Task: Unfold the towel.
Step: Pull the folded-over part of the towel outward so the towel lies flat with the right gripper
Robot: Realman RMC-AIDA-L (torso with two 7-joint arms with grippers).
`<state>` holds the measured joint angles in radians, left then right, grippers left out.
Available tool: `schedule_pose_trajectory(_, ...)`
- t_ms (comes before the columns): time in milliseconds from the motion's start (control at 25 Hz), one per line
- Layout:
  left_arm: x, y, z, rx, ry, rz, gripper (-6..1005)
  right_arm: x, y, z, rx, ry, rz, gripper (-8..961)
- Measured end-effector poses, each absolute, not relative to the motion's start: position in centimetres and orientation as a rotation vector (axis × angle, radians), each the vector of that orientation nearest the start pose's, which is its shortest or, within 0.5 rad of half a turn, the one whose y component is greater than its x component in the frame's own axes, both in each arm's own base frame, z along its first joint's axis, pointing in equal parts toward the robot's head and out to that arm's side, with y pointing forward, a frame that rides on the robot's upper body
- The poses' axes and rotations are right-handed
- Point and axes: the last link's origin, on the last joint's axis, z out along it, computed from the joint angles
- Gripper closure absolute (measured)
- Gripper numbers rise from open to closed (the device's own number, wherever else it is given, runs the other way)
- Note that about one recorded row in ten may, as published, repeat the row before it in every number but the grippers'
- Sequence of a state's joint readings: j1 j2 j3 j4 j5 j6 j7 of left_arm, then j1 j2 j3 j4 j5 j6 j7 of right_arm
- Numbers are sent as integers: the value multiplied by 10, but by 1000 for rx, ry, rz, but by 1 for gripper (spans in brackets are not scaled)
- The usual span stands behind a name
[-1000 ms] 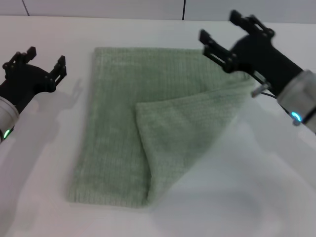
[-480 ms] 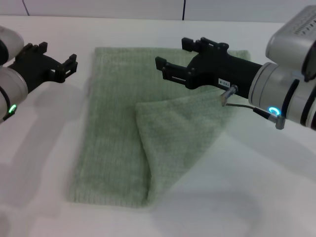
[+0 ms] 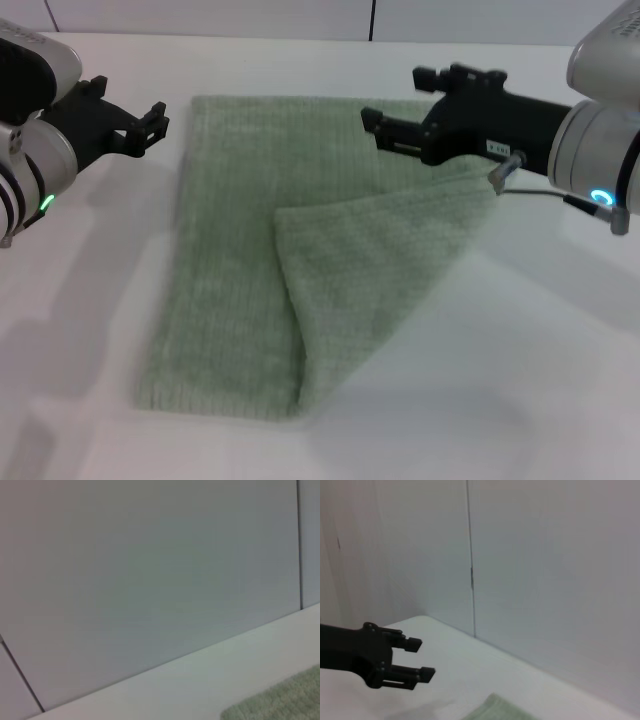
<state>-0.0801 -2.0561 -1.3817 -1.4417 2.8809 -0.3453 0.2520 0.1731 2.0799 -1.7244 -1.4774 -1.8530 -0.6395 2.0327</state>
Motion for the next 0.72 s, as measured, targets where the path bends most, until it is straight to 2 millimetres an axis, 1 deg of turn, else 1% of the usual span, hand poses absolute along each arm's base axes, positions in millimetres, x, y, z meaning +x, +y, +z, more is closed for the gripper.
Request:
schedule_pose_trajectory(40, -244, 349, 12, -1923, -609, -100, 339, 149, 337, -24, -2372, 450, 530, 183)
schedule_pose_trajectory(200, -244, 350, 12, -1919, -602, -108, 346, 145, 338, -23, -2361, 441, 561, 194)
schedule_pose_trajectory(240, -244, 350, 12, -1919, -602, -108, 348, 143, 339, -24, -2381, 484, 582, 200)
schedule_pose_trajectory(280, -244, 350, 12, -1919, -602, -108, 350, 143, 339, -24, -2381, 484, 582, 205)
schedule_pose_trajectory(400, -242, 350, 11, -1925, -599, -109, 355, 142, 339, -22, -2444, 564, 578, 222)
schedule_pose_trajectory(440, -241, 350, 10, -1929, -597, -108, 357, 141, 337, -17, -2477, 588, 539, 227)
schedule_pose_trajectory(560, -237, 351, 9, -1943, -592, -101, 362, 138, 336, -11, -2494, 626, 470, 244)
schedule_pose_trajectory(600, -236, 351, 9, -1945, -593, -100, 364, 137, 336, -7, -2496, 655, 433, 249)
schedule_pose_trajectory(640, -236, 352, 9, -1948, -596, -95, 366, 135, 335, 3, -2500, 745, 381, 255)
schedule_pose_trajectory(680, -236, 352, 9, -1948, -596, -95, 367, 135, 335, 3, -2500, 745, 381, 278)
schedule_pose_trajectory(720, -235, 352, 9, -1950, -597, -92, 369, 136, 335, 8, -2507, 791, 358, 301)
